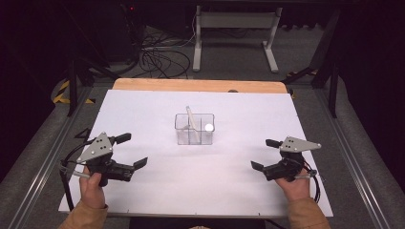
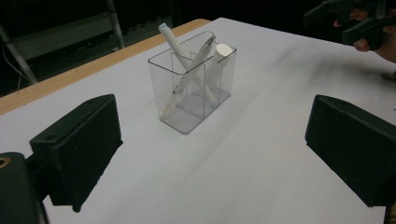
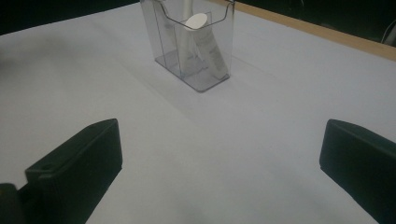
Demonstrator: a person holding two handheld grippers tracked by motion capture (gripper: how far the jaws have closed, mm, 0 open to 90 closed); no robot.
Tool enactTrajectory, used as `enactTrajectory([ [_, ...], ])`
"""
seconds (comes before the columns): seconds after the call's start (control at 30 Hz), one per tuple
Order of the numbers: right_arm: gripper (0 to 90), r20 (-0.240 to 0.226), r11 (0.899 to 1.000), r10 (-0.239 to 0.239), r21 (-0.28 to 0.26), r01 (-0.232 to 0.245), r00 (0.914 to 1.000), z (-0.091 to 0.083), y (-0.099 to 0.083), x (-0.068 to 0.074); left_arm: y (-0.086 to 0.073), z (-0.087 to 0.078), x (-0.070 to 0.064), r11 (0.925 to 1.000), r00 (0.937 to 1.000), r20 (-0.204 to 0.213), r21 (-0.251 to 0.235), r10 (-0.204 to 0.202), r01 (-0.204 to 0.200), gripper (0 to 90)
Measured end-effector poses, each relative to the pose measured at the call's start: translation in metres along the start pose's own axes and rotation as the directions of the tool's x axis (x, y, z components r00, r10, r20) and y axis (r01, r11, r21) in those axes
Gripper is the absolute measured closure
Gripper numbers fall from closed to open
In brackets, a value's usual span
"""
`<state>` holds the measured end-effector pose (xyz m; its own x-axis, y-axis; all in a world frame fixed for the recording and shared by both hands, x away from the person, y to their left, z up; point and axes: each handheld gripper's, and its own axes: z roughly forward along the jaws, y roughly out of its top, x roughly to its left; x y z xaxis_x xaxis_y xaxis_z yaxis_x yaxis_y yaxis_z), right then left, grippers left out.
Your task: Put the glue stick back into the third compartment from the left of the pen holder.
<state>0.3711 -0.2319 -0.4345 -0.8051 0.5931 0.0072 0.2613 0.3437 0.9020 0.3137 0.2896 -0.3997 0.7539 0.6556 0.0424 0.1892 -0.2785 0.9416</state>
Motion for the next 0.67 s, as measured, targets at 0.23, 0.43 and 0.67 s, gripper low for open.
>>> enactTrajectory([
  [0.23, 0.0, -0.003, 1.000, -0.015, -0.011, 0.015, 0.9999, 0.0010, 0.0008, 0.0014, -0.0007, 0.0003, 0.0005, 1.0000, 1.0000, 0.005, 0.003, -0.006, 0.006, 4.0],
  [0.43, 0.0, -0.007, 1.000, -0.021, -0.017, 0.021, 0.9998, 0.0022, 0.0016, 0.0030, -0.0003, 0.0001, 0.0004, 1.0000, 1.0000, 0.004, 0.001, -0.005, 0.005, 4.0],
  [0.67, 0.0, -0.012, 0.999, -0.026, -0.025, 0.026, 0.9996, 0.0014, 0.0022, 0.0035, -0.0005, 0.0003, 0.0009, 1.0000, 1.0000, 0.002, 0.007, -0.002, 0.002, 4.0],
])
